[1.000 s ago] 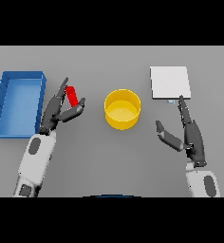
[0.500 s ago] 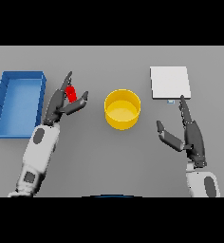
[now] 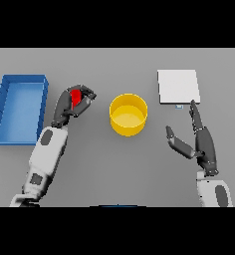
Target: Pick up the red beaker and tilt it to pour out 1 green nut into yellow bowl. Pick up the yellow bowl and place it on the metallic measuring scale.
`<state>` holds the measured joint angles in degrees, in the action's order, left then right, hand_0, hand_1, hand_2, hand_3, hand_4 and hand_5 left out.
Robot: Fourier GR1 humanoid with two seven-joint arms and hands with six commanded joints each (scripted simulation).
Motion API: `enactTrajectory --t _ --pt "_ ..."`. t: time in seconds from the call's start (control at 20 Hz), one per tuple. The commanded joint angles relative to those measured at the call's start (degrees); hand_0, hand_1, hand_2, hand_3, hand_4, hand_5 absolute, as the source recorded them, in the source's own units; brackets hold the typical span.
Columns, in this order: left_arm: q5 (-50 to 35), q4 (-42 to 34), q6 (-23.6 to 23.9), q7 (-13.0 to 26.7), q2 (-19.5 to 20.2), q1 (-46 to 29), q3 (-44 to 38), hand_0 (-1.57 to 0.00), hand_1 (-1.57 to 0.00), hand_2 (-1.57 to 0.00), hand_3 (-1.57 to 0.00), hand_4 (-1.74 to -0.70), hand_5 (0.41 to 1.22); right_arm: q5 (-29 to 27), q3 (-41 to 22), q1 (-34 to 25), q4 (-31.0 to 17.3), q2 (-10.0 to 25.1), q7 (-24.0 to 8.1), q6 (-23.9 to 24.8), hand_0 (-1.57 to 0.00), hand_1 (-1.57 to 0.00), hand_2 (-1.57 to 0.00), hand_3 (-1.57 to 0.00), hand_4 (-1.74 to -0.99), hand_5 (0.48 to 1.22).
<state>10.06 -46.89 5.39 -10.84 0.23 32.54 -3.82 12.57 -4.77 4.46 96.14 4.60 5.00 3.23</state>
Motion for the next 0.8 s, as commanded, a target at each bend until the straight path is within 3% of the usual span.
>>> enactTrajectory --t 0.0,0.15,0.3,0.4,0.6,0.75 --pt "0.59 -0.09 0.08 -0.22 0.02 -0.23 0.65 -1.20 -1.21 -1.23 -1.09 -1.57 1.106 -0.14 0.18 -0.32 -0.56 -0.24 -0.41 0.19 0.00 0.00 0.00 0.00 -1.250 0.643" --pt "1.01 -1.15 0.10 1.62 -0.67 -0.68 0.51 -1.38 -1.39 -1.40 -1.33 -1.51 1.162 -0.43 0.12 0.21 -0.31 -0.11 -0.04 -0.23 0.00 0.00 0.00 0.00 -1.257 0.645" --pt "-0.74 -1.32 1.21 0.43 -1.00 0.17 -0.56 -1.47 -1.48 -1.48 -1.45 -1.62 1.140 -0.72 0.27 -0.10 -0.14 -0.39 -0.84 -0.06 0.00 0.00 0.00 0.00 -1.260 0.643" --pt "-2.20 -3.16 1.73 -1.49 -1.59 -0.55 -0.68 -1.51 -1.51 -1.51 -1.49 -1.66 1.128 -0.17 0.00 1.11 0.21 -0.11 0.34 -0.09 0.00 0.00 0.00 0.00 -1.258 0.646" --pt "-2.02 -8.46 2.97 1.04 -0.11 -0.39 1.10 -1.55 -1.55 -1.55 -1.54 -1.71 1.114 0.50 -0.10 0.33 0.14 0.23 0.31 0.14 0.00 0.00 0.00 0.00 -1.263 0.652" --pt "1.59 -12.55 2.01 5.54 2.00 0.30 6.09 -1.56 -1.56 -1.56 -1.55 -1.72 1.117 0.74 -0.20 1.25 0.21 0.42 1.71 0.05 0.00 0.00 0.00 0.00 -1.261 0.661"
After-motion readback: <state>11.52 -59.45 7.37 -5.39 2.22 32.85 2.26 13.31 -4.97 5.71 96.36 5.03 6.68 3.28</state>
